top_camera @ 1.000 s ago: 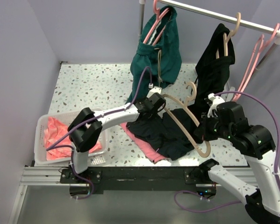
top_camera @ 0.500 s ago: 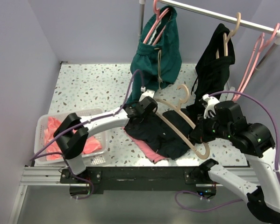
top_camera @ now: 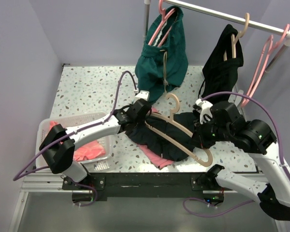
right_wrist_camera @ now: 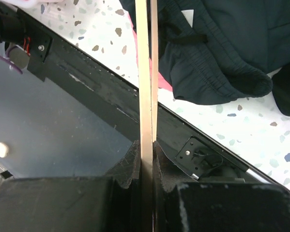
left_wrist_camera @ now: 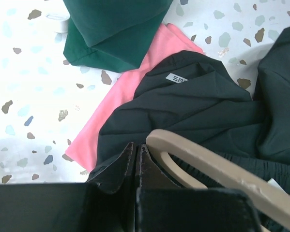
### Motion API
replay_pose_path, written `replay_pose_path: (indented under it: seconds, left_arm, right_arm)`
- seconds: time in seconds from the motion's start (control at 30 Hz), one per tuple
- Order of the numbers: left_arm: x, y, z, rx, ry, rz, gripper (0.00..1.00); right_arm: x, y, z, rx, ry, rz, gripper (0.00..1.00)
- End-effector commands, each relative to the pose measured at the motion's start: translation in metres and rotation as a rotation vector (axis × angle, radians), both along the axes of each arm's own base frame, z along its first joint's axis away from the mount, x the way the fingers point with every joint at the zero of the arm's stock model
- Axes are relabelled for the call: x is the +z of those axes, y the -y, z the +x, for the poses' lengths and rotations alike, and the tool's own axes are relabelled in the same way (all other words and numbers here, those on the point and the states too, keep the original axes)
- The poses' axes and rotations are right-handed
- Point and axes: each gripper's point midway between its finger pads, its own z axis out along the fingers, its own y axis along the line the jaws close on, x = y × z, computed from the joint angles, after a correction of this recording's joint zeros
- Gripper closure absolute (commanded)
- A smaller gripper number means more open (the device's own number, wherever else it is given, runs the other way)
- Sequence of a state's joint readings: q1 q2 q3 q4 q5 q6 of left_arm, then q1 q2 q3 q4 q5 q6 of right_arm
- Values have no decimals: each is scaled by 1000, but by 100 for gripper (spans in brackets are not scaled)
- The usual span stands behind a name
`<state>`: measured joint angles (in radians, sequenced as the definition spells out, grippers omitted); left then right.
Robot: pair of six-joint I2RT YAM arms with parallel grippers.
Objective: Place the shorts on the hanger
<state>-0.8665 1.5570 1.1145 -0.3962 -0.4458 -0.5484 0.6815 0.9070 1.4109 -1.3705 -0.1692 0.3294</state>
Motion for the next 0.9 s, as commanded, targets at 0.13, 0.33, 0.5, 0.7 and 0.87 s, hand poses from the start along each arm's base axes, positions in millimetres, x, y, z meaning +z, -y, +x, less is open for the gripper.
replay_pose_path:
  seconds: [0.13,0.33,0.5,0.7,0.87]
  left_arm:
    - [29,-16,30,77,119,-38,100]
    - [53,-21,45,90,200,-27,100]
    - [77,-12,40,-4,254,-91,100]
    - [111,1,14,-167,340,-203,100]
    - [118,15,-14,-278,311,-248,100]
  right_arm:
    - [11,0,-33,120,-57,24,100]
    - [10,0,-39,139,-69,23,100]
    - [8,0,-32,125,-58,5,100]
    - [-3,-12,-16,124,-42,-2,100]
    - [12,-32,6,100,87,121,100]
